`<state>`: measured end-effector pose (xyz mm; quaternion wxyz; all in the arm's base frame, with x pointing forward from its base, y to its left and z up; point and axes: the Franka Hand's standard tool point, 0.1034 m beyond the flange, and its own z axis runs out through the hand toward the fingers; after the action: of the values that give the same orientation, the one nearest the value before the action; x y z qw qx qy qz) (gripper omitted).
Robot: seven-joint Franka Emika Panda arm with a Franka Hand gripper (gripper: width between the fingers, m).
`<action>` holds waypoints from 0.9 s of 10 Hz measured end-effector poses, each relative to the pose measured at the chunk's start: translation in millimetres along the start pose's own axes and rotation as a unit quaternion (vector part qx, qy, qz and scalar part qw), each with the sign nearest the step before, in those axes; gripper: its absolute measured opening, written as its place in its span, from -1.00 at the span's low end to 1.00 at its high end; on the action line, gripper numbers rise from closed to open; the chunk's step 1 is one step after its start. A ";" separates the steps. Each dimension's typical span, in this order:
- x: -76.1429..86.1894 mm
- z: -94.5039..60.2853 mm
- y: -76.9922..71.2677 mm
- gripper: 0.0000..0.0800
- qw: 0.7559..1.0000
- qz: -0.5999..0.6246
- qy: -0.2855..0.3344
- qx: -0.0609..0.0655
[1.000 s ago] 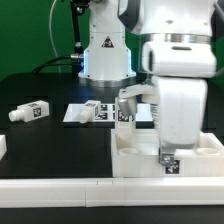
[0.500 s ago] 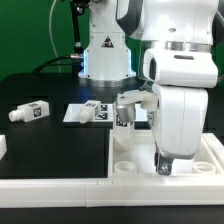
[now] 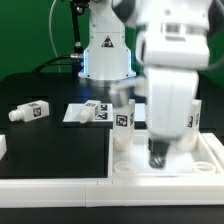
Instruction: Assemble square table
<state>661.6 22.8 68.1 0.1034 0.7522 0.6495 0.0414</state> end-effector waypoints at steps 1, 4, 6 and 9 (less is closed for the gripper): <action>-9.8 -7.2 2.8 0.62 0.999 0.038 -0.006 0.002; -8.2 -7.5 2.9 0.62 0.988 0.154 -0.005 0.002; -11.8 -9.0 0.5 0.62 0.973 0.230 -0.009 0.012; -52.7 -47.9 -28.3 0.62 0.926 0.374 -0.027 0.044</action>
Offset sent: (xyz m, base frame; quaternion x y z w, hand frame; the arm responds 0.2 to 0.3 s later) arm 0.0000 0.0000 0.0000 0.0000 0.0000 0.1296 0.9916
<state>616.8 -20.5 112.6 0.0647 0.9449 0.3196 0.0277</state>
